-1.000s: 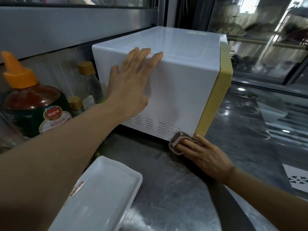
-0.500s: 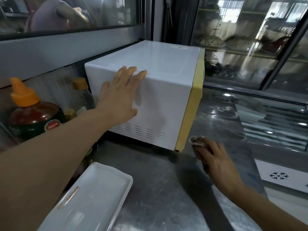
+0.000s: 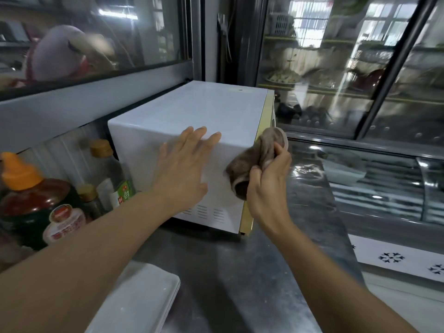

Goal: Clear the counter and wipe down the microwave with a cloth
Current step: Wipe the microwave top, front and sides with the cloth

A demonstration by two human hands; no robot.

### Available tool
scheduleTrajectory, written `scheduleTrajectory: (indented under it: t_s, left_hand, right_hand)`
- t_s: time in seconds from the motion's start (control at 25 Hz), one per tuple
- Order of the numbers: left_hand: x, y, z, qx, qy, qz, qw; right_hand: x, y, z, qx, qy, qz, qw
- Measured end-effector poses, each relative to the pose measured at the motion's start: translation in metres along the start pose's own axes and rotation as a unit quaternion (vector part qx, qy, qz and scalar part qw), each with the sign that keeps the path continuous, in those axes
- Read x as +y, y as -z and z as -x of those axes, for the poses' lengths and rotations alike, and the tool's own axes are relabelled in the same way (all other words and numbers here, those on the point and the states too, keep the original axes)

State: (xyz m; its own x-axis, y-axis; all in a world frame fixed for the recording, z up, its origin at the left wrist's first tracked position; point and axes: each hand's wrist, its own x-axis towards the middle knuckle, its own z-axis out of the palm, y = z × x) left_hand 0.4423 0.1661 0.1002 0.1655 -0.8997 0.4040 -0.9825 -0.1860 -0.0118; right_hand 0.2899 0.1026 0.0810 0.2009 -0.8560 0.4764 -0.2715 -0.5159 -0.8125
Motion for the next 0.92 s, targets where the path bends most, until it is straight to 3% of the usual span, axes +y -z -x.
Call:
scheduleTrajectory:
  t_s: [0.2,0.4,0.52,0.72,0.92]
  left_hand:
    - [0.001,-0.017,-0.002,0.054,0.012,0.007,0.998]
    - [0.003,-0.025,-0.001,0.08,0.017,0.025,0.996]
    - [0.004,-0.026,-0.001,0.082,0.019,0.028,0.996]
    - [0.006,-0.023,0.0,0.064,0.029,0.032,0.997]
    - [0.007,-0.02,0.001,0.046,0.033,0.029,0.998]
  right_hand:
    - [0.025,-0.008,-0.002,0.084,0.061,0.028,0.994]
    - [0.059,-0.027,0.023,0.098,0.048,0.038,0.993]
    - [0.093,-0.037,0.043,0.07,0.033,0.095,0.992]
    - [0.115,-0.028,0.058,-0.082,-0.027,0.19,0.978]
    - [0.052,-0.008,0.011,-0.008,0.008,0.086,0.996]
